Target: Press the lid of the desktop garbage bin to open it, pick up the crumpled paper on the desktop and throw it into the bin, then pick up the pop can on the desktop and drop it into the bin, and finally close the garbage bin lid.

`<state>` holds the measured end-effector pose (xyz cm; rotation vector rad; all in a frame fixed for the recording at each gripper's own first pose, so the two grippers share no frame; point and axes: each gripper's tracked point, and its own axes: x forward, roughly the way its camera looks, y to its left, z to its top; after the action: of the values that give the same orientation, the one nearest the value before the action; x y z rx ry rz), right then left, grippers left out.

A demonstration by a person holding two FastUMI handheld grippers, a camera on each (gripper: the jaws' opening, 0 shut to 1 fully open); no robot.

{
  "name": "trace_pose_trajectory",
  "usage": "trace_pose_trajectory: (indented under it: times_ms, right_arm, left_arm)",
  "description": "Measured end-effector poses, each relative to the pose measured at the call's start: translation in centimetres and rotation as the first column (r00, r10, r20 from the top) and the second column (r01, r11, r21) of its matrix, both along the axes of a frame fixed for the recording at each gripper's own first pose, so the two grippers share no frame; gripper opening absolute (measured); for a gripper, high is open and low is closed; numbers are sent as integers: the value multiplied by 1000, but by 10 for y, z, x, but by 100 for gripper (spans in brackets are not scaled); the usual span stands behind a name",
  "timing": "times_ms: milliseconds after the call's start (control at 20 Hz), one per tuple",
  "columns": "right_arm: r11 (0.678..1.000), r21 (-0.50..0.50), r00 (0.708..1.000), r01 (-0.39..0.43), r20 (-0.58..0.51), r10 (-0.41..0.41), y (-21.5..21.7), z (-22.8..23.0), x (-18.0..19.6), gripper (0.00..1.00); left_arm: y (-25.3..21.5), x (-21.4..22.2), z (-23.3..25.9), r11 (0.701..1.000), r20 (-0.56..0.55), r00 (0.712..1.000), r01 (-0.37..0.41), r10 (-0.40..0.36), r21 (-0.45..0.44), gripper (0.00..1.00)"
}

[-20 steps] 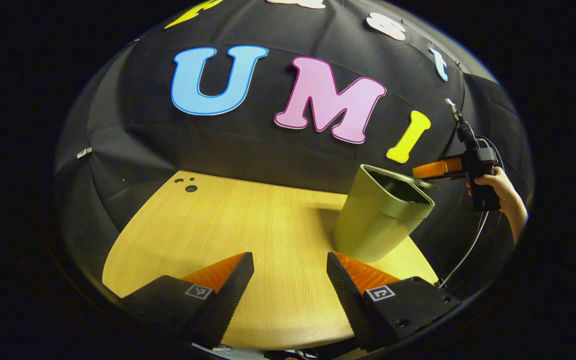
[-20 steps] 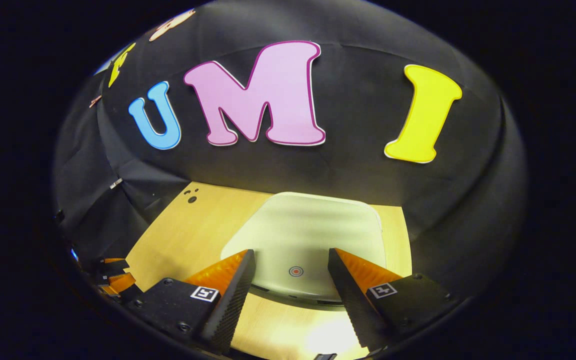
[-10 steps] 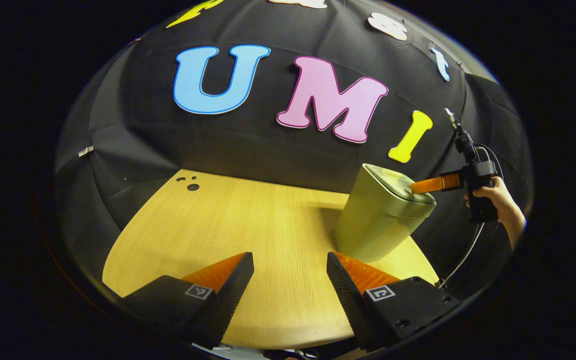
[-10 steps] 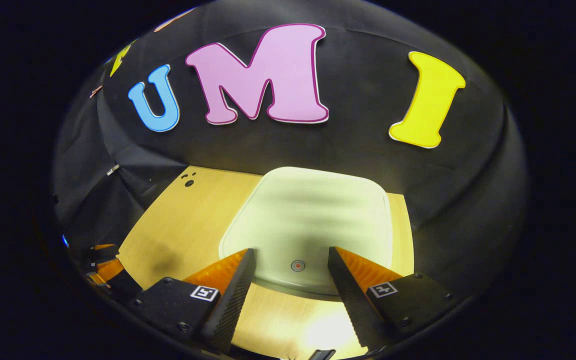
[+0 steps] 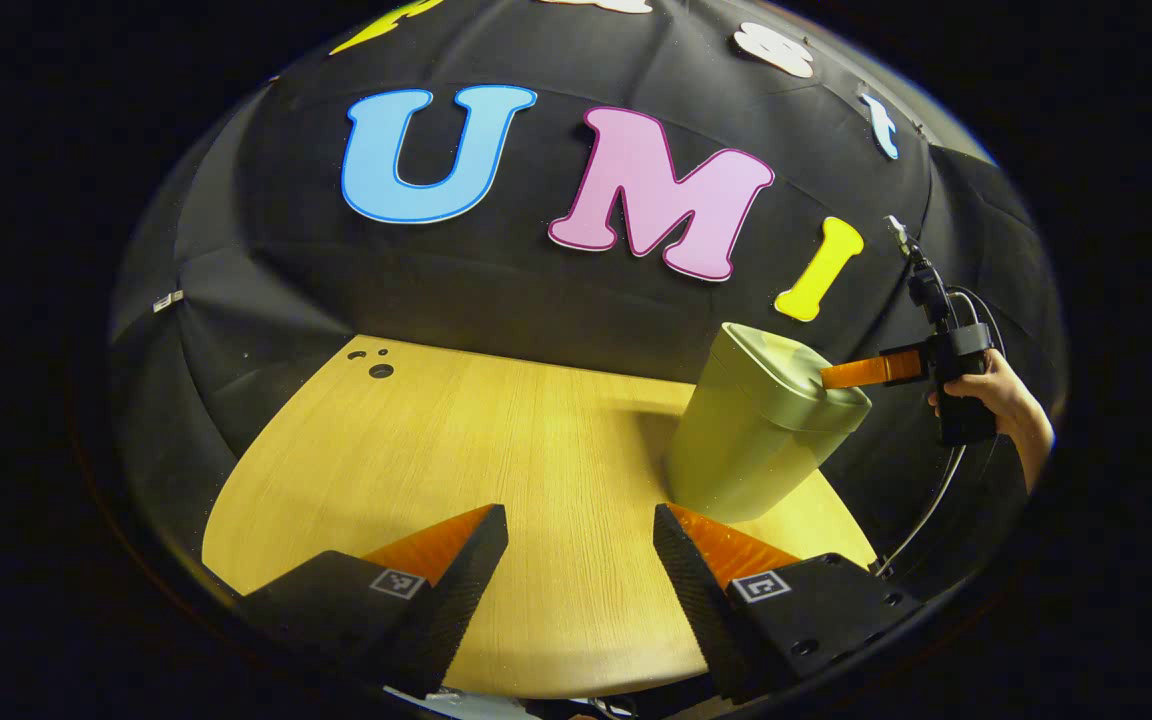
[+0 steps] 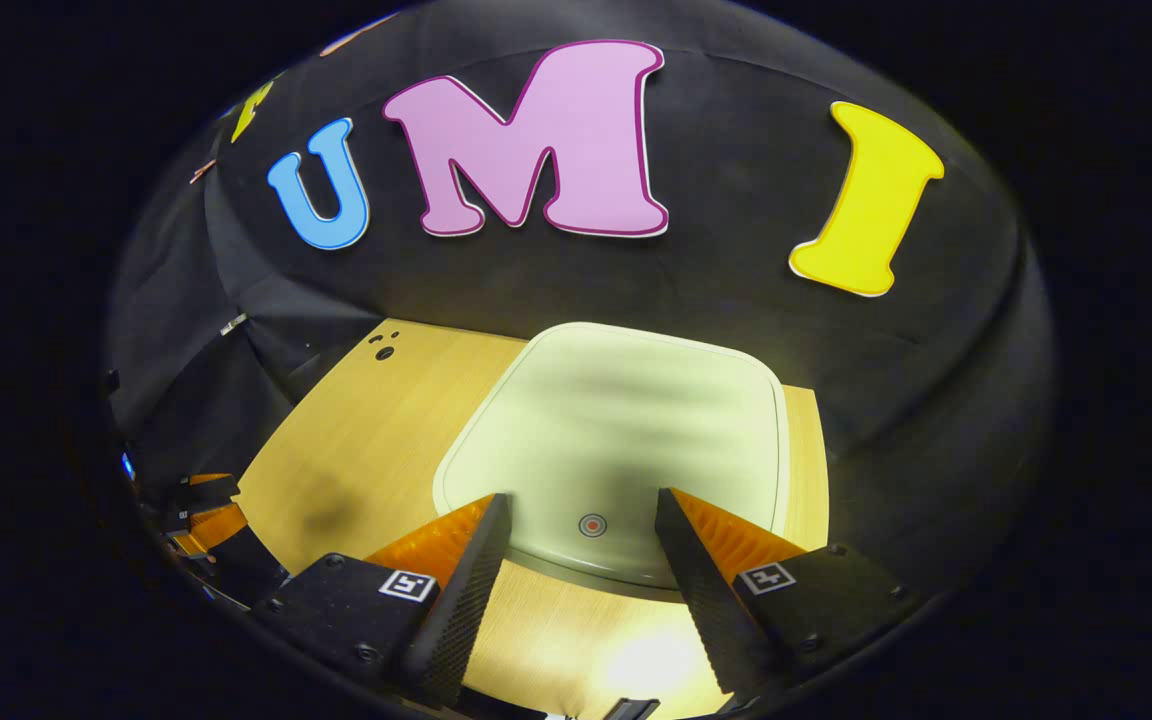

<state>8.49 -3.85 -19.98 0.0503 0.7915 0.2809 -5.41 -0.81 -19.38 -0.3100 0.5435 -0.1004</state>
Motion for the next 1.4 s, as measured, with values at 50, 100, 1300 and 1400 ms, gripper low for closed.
trace_pose_trajectory:
  times_ms: [50, 100, 1300, 1400]
  right_arm:
    - [1000, -11, 1000, -7, 11, 7, 0, 1, 1, 94]
    - [1000, -14, 1000, -9, 5, 9, 0, 0, 0, 94]
    - [999, 37, 948, -40, 318, 26, 54, 67, -65, 93]
    - [998, 55, 946, -34, 323, 14, 58, 64, -75, 93]
  left_arm:
    - [-1, 0, -1, 1000, 1, 1000, 0, 0, -2, 96]
    - [-2, 1, 1, 1000, 3, 1000, 1, -1, -2, 95]
    - [-13, 12, 18, 999, 54, 997, 48, -49, 15, 95]
    - [-15, 11, 20, 998, 61, 997, 55, -56, 19, 95]
